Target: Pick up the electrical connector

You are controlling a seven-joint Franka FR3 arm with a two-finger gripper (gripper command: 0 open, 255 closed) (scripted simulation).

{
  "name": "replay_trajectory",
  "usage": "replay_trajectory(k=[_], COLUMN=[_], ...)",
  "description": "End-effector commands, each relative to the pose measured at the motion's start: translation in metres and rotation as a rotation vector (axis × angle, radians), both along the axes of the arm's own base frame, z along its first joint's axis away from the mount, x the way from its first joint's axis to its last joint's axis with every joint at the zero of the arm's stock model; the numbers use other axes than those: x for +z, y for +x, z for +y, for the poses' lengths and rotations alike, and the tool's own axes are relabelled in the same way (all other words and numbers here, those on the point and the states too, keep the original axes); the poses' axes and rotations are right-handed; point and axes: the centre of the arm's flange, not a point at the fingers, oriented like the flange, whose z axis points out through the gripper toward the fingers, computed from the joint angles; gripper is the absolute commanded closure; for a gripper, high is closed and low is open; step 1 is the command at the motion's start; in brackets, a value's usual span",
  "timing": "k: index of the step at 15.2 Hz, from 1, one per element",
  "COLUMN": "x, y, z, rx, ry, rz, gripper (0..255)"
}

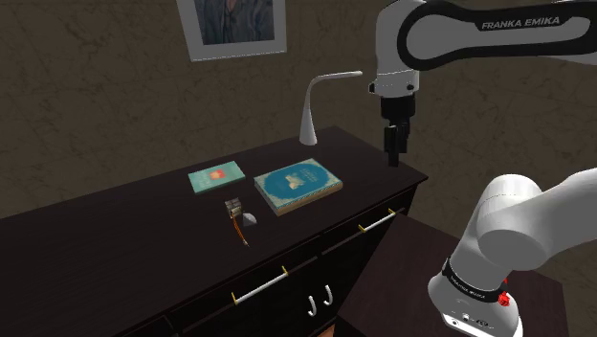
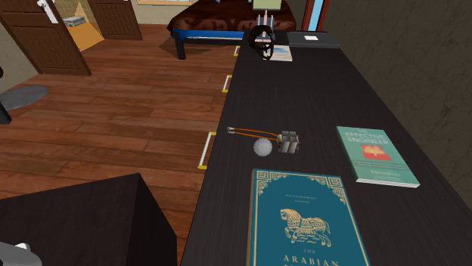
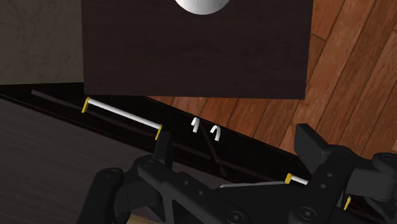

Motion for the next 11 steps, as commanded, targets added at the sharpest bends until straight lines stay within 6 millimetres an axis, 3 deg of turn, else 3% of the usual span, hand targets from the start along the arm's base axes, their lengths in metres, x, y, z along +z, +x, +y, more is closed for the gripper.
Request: replay_trajectory(k=[1, 11], x=[0.0, -0.064], y=[0.0, 0.071], z=[0.0, 0.083], rx=[0.0, -0.122], ry=[0.0, -0.027], rz=[0.0, -0.043], gripper=[0, 0])
